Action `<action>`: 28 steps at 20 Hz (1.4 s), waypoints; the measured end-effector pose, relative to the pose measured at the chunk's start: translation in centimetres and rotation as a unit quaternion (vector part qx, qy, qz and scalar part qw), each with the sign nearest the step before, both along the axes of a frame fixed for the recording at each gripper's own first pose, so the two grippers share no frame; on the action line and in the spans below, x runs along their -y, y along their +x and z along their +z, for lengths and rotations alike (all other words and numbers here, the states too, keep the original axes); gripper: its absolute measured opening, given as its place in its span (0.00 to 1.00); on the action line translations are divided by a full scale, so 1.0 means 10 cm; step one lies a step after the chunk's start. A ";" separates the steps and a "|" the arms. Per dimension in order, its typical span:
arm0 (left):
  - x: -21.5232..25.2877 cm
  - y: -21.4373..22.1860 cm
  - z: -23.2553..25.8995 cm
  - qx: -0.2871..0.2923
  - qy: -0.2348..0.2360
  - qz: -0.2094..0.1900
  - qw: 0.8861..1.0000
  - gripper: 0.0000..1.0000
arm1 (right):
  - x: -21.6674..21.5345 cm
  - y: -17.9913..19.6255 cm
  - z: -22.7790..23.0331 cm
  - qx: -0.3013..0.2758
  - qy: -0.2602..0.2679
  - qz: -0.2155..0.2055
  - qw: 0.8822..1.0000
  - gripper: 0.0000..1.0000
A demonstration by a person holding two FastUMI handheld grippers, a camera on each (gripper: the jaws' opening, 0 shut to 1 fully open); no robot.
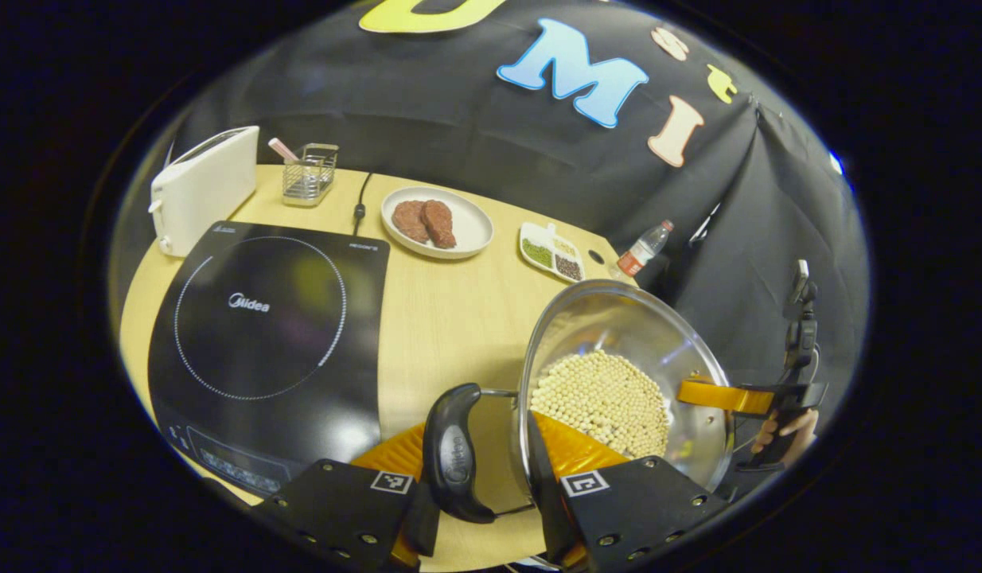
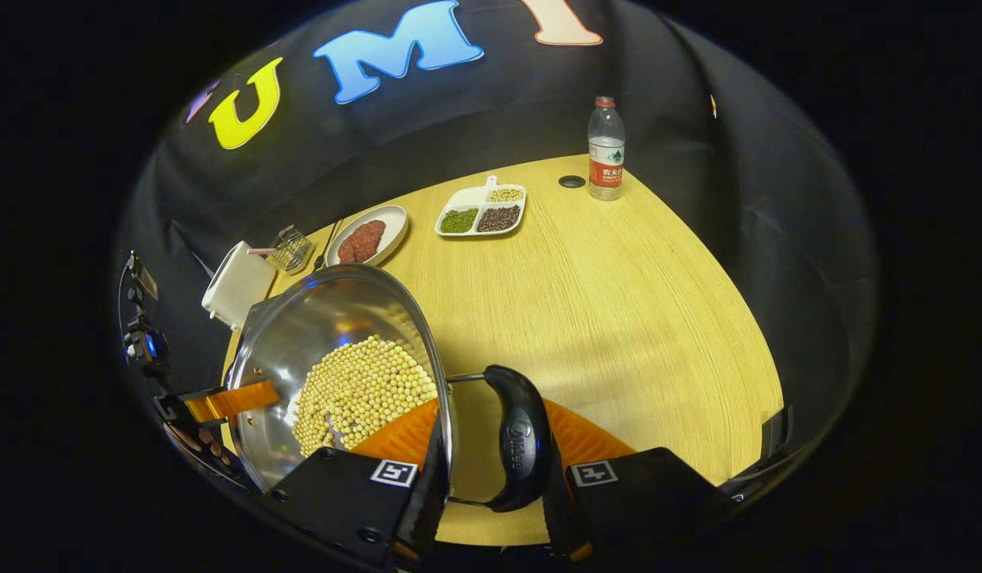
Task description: First push the handle of the pot to place it horizontally, then grasp the pot with both hands and set it on the induction cooktop.
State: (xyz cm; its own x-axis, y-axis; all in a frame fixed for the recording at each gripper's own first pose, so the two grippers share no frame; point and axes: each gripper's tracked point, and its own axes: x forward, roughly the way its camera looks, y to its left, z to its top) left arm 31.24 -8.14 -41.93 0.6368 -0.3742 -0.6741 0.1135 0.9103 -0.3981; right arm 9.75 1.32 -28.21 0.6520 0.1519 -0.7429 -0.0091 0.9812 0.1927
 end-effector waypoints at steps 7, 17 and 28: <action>-0.10 -0.02 0.02 0.009 -0.002 0.018 1.000 0.55 | -0.55 -0.32 0.19 0.005 -0.007 0.014 1.000 0.55; -0.39 -0.25 0.29 0.025 0.014 0.092 0.995 0.55 | -1.65 -0.05 0.14 0.011 0.008 0.076 0.997 0.55; -0.44 -0.28 0.40 0.046 0.036 0.124 0.991 0.55 | -2.57 0.50 -0.15 0.006 0.035 0.086 0.996 0.55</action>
